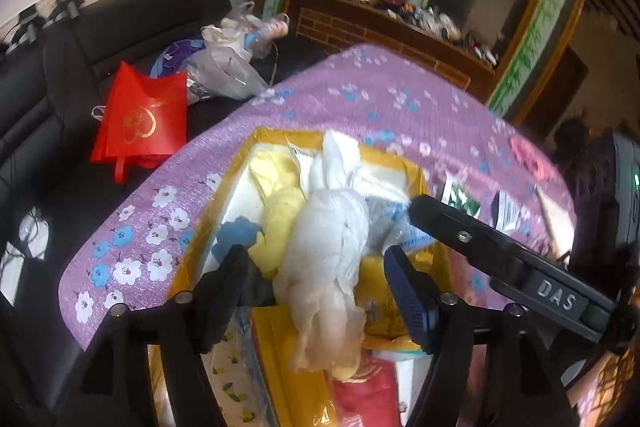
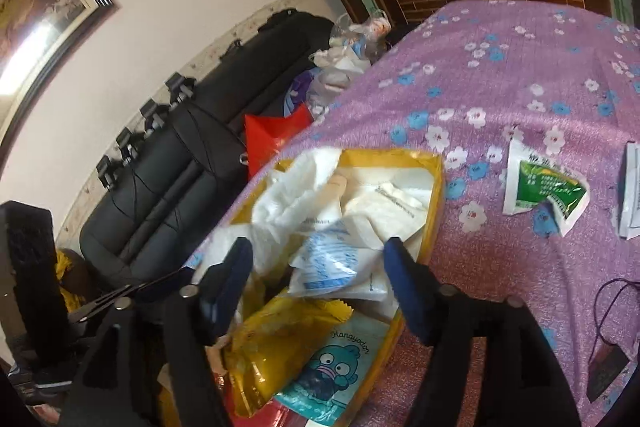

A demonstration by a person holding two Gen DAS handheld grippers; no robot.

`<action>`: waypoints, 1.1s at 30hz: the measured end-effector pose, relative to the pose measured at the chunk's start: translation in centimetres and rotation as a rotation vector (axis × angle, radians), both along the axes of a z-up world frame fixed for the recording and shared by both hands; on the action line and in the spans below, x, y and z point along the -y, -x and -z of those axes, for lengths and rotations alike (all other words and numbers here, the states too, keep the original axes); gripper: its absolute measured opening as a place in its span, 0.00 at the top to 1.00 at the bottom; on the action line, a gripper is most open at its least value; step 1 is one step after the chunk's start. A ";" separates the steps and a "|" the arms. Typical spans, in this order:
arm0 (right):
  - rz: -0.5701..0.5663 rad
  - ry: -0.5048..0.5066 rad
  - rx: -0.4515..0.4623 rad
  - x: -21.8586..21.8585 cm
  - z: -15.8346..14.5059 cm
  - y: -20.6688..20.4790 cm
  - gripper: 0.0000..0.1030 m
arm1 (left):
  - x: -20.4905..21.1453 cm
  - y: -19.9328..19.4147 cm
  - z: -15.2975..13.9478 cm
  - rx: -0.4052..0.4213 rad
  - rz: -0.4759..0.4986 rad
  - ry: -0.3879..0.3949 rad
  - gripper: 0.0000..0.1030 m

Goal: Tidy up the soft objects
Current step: 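Carry the white glove into the tray with the left tool while the right tool drops the desiccant packet in, then grasp the green medicine sachet with the left tool while the right tool reaches for the white packet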

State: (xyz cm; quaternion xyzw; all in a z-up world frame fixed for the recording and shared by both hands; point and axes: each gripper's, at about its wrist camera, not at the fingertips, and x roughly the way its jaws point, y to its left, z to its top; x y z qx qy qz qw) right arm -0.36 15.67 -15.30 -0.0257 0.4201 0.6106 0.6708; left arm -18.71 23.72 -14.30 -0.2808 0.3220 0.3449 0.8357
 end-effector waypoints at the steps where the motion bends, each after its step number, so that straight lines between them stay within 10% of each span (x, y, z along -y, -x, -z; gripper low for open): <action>1: 0.010 -0.011 0.018 0.3 -0.4 0.1 0.32 | 0.0 0.1 -0.2 0.008 -0.001 -0.002 0.28; 13: -0.113 0.096 -0.002 1.7 -1.9 -2.4 0.22 | 3.5 0.5 -3.9 -0.041 -0.009 -0.189 0.25; 23: 0.229 0.010 0.019 11.1 -5.5 -9.8 0.22 | 6.6 -4.6 -4.0 0.009 0.250 -0.011 0.25; 33: 0.388 -0.067 -0.016 15.5 -4.4 -14.3 0.22 | 6.6 -16.2 -2.2 -0.166 0.381 0.056 0.25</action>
